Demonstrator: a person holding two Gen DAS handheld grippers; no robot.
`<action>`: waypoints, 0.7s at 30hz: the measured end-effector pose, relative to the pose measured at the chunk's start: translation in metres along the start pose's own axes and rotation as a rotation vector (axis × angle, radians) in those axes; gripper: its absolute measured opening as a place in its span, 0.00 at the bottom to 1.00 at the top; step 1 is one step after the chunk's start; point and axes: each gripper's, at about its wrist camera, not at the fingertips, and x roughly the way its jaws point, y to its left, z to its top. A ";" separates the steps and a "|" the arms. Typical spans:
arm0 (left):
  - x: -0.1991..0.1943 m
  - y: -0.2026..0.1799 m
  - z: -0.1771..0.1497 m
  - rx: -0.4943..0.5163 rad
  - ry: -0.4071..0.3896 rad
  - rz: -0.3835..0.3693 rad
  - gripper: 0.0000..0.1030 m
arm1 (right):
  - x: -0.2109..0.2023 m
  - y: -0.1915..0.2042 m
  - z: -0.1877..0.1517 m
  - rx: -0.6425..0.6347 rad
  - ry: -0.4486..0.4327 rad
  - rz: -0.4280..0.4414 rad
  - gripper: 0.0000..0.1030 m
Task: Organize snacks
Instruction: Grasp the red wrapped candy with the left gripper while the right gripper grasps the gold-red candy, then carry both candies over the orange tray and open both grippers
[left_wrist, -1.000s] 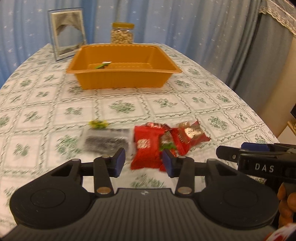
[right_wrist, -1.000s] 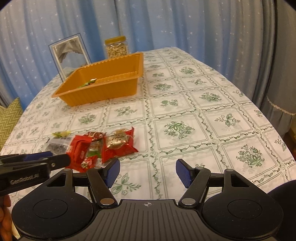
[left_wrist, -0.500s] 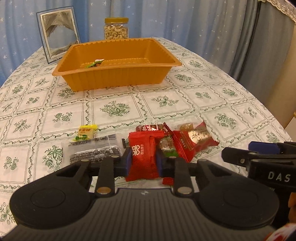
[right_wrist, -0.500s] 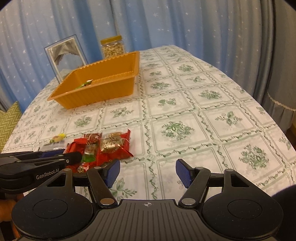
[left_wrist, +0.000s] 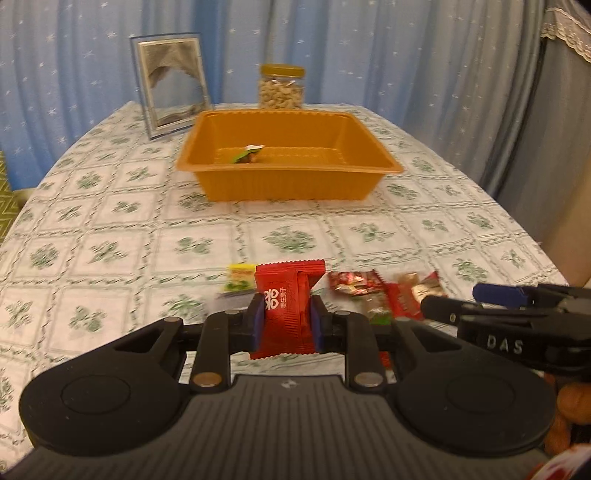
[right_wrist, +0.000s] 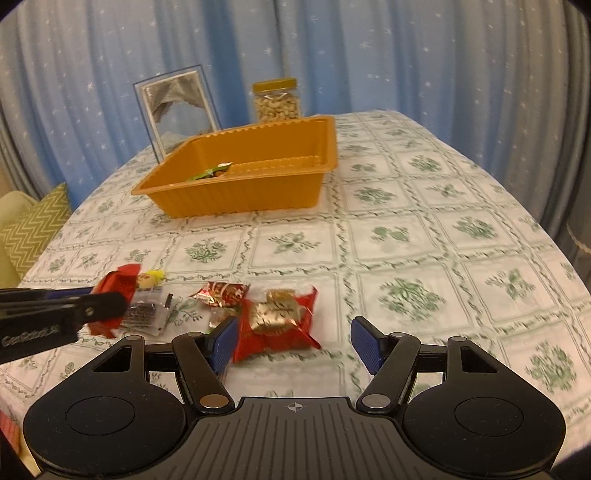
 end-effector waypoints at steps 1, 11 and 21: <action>0.000 0.003 -0.001 -0.010 0.003 0.003 0.22 | 0.004 0.001 0.001 -0.010 0.001 0.004 0.66; 0.004 0.010 -0.006 -0.034 0.025 0.005 0.22 | 0.024 0.009 0.000 -0.067 0.017 -0.008 0.65; 0.002 0.009 -0.006 -0.033 0.026 0.008 0.22 | 0.019 0.013 0.002 -0.085 0.015 -0.025 0.41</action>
